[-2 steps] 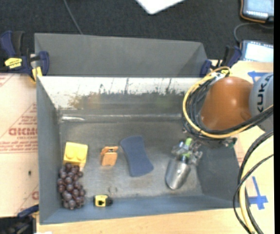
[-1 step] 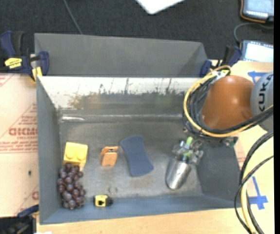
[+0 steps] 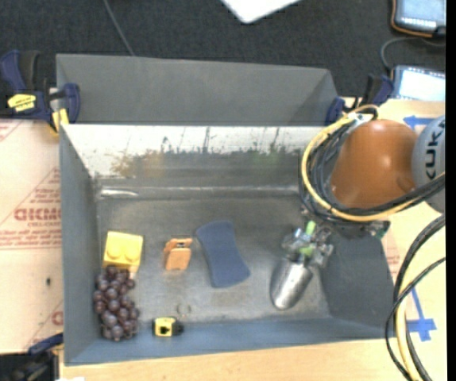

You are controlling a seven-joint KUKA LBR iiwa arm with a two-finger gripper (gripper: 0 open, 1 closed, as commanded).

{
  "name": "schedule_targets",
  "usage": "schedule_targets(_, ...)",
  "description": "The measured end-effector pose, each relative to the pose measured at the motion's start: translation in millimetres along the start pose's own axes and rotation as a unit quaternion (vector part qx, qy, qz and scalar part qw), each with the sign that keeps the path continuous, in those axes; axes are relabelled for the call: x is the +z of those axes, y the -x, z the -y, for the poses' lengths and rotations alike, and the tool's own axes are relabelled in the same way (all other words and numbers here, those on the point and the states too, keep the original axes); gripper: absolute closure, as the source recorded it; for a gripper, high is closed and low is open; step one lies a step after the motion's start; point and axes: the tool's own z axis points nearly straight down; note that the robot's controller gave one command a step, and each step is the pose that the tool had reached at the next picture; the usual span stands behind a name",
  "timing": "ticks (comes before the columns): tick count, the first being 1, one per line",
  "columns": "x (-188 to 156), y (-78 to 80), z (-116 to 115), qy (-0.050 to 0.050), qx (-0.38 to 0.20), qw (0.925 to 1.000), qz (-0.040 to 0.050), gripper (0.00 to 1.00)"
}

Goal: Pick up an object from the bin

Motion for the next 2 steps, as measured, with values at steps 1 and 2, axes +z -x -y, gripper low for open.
schedule_targets(1, -20.5, 0.0, -0.5, 0.001, 0.000, 1.0000, -0.0003, 1.00)
schedule_targets(2, -44.0, 0.4, 0.3, 0.000, 0.000, 1.0000, 0.0001, 1.00)
